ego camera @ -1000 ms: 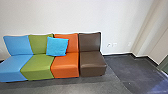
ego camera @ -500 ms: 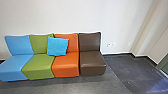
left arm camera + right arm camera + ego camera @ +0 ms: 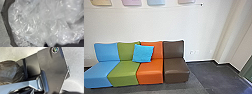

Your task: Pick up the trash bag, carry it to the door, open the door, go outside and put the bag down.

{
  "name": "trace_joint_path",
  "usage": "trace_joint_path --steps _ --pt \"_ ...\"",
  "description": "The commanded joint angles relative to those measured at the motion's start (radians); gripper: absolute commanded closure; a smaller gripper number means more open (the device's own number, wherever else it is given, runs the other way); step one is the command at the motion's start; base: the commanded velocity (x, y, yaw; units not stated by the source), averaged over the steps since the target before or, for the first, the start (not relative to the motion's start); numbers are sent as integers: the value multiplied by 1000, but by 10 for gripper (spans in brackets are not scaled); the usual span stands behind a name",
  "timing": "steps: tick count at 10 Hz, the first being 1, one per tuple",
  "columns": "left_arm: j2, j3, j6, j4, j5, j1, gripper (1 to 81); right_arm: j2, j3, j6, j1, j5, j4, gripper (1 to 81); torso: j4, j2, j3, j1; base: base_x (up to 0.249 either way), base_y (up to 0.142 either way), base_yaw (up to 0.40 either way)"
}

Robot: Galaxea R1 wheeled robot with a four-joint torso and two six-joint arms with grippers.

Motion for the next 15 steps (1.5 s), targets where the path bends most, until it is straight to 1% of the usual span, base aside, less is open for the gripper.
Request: trace_joint_path --steps 1,2,3,4,5,6,9,10,11,12,13,15 --pt "-18 -5 9 1 83 -24 811 25 -39 -5 25 -63 -21 10 0 93 91 -59 0 0 0" --pt "-16 -5 10 3 83 -23 811 39 -56 -5 26 -63 -21 10 0 129 120 -84 0 0 0" --pt "-13 -5 10 3 75 -23 811 48 -67 -5 25 -63 -27 10 0 166 137 -108 0 0 0" --pt "-8 -5 10 4 71 -21 811 55 -74 -5 23 -63 -28 10 0 201 94 -131 0 0 0" --pt "-7 -5 10 4 71 -21 811 59 -77 -3 23 -62 -28 10 0 231 111 -151 0 0 0" --pt "-4 -5 10 3 69 -18 811 64 -79 -3 23 -62 -27 10 0 256 118 -168 0 0 0" --pt "-4 -5 10 3 69 -17 811 105 -114 -3 23 -63 -33 10 0 362 125 -236 0 0 0" --pt "-1 -5 10 1 69 -17 811 122 -140 -3 23 -63 -34 10 0 299 125 -196 0 0 0" --pt "5 -5 10 1 69 -17 811 133 -160 -3 23 -62 -34 10 0 331 125 -212 0 0 0" --pt "13 -5 10 1 69 -17 811 137 -168 -3 23 -62 -34 10 0 343 125 -216 0 0 0" --pt "24 -5 9 0 68 -17 811 139 -166 -3 23 -62 -34 10 0 353 161 -220 0 0 0" --pt "44 -5 7 1 29 -17 811 147 -168 -5 23 -63 -39 10 0 352 204 -221 0 0 0"
